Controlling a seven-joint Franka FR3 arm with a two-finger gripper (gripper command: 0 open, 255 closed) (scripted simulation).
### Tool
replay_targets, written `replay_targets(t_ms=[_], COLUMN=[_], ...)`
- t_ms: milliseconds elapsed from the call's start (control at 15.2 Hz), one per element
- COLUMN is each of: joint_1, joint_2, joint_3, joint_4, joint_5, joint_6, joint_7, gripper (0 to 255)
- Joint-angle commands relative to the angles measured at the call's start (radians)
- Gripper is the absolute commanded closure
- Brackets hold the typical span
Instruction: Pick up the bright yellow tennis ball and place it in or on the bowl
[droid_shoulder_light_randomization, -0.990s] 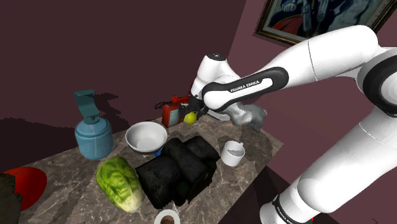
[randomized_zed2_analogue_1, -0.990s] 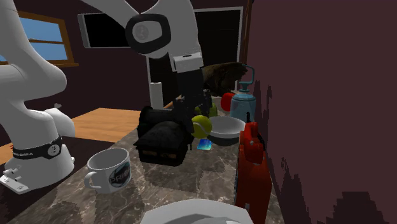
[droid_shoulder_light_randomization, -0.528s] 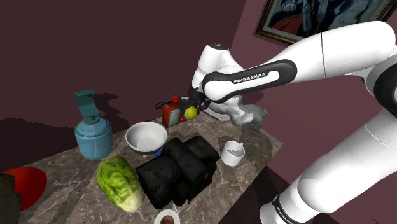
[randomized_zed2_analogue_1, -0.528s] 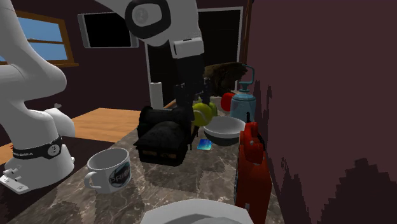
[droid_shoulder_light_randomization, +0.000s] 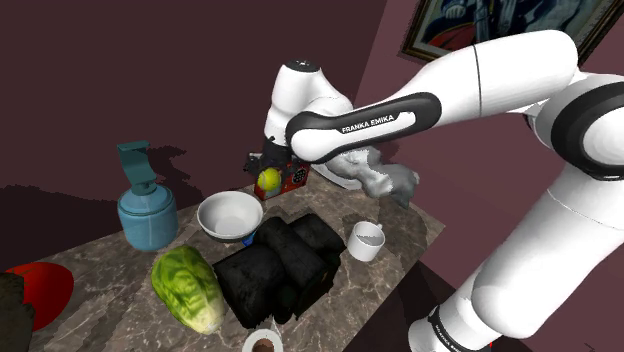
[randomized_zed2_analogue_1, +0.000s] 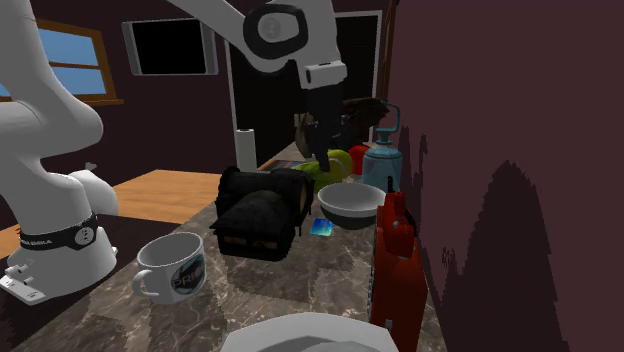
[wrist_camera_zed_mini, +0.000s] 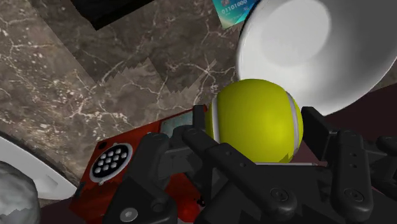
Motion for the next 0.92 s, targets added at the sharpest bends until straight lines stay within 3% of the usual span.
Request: replay_targets(t_ms=[0,396,858], joint_1=[0.031,0.127,0.135], joint_2=[0.049,0.200,0.241], joint_3=[0.019,0.042,0.028], joint_4=[0.061,0.259,0.217], joint_5=[-0.035,-0.125,-0.160], joint_6=[-0.025,-0.109,-0.033], joint_7=[0.066,0.204,0.235], gripper=[255,255,255])
